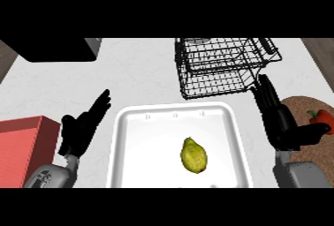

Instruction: Pick the pear from the tray and place it in the tiered basket

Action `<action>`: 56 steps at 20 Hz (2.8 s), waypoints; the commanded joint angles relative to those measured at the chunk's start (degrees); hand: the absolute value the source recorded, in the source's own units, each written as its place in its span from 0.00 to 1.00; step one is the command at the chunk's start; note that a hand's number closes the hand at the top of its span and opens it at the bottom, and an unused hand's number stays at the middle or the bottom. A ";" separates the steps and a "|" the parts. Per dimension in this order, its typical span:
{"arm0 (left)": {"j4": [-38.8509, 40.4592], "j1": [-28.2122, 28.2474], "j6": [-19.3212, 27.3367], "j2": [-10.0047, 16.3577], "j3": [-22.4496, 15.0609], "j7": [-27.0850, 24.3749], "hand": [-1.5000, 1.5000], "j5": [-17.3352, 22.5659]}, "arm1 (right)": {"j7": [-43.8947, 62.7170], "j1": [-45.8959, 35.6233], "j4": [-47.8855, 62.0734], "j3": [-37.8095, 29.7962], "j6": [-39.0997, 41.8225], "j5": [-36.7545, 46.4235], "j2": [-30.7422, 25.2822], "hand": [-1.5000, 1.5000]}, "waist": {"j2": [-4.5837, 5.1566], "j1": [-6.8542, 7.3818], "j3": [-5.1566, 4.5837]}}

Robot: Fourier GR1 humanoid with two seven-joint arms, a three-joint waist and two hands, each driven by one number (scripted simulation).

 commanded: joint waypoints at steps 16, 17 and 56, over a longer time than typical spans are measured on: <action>-2.99 -3.99 10.66 -4.77 2.97 -7.21 0.50 -5.62 | 10.13 3.75 20.93 -8.65 47.41 -64.43 12.80 0.00 | 0.49 2.87 1.30; -2.34 -2.83 11.01 -4.86 2.82 -8.34 0.50 -6.17 | 11.64 4.23 22.69 -10.50 52.12 -66.26 9.50 0.00 | 0.53 2.72 1.24; -4.48 -0.73 11.37 -7.76 3.65 -6.72 0.50 -10.35 | -12.88 -6.88 7.34 -14.41 71.08 15.39 -10.21 0.00 | -0.17 2.13 0.74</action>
